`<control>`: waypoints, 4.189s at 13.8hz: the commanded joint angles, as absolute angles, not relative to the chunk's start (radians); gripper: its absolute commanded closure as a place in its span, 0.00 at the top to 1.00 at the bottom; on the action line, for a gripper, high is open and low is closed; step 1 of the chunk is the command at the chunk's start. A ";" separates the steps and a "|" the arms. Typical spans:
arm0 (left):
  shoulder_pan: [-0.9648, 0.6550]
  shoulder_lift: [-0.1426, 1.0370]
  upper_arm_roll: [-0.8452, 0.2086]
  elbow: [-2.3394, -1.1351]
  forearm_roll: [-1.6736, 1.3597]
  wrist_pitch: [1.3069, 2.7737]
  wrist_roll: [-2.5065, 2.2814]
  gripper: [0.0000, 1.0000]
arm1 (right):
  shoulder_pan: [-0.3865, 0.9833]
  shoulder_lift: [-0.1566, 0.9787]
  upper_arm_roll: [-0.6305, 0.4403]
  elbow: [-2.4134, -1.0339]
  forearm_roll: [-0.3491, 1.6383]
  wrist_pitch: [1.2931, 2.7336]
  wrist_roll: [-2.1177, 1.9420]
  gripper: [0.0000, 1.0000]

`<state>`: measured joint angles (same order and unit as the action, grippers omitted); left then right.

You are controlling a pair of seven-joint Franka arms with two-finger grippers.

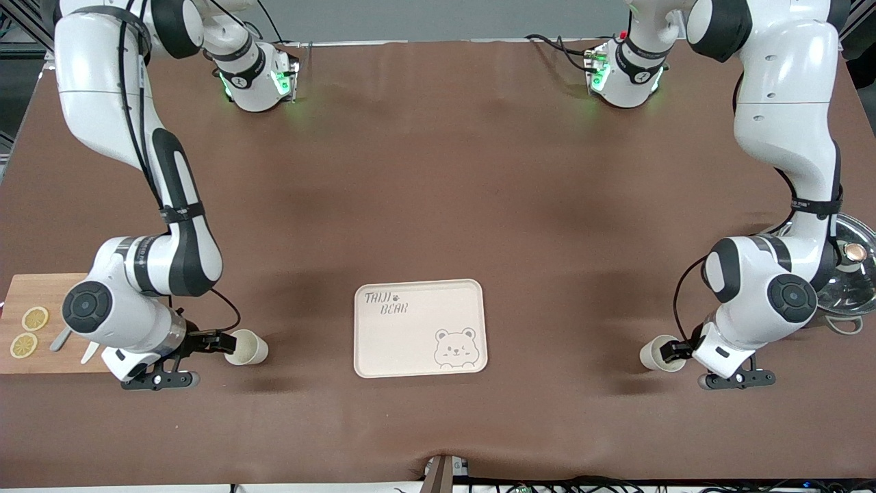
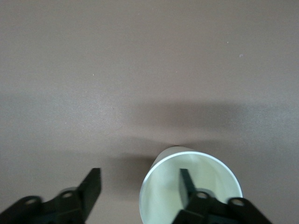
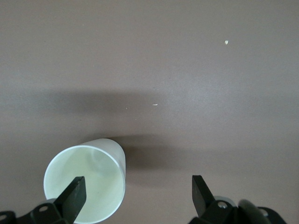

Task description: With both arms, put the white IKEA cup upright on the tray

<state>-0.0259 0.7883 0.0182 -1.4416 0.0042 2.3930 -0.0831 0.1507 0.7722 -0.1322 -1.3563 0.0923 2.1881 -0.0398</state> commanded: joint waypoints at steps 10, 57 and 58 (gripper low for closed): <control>-0.031 0.761 0.014 -1.425 -0.014 2.401 -0.115 0.00 | 0.166 0.833 -0.124 -1.353 0.101 2.247 -0.029 1.00; -0.727 0.888 0.118 -1.232 0.000 2.287 -1.118 0.00 | 0.399 0.810 -0.083 -1.210 0.210 2.086 0.494 0.00; -0.727 0.888 0.118 -1.233 0.000 2.295 -1.120 0.00 | 0.414 0.813 -0.086 -1.203 0.210 2.086 0.521 0.00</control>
<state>-0.7158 0.8715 0.1088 -1.2588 -0.0031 2.2806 -1.0957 0.3836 0.8199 -0.0747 -1.2156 0.1943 2.0907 0.4636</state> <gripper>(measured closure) 0.965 0.956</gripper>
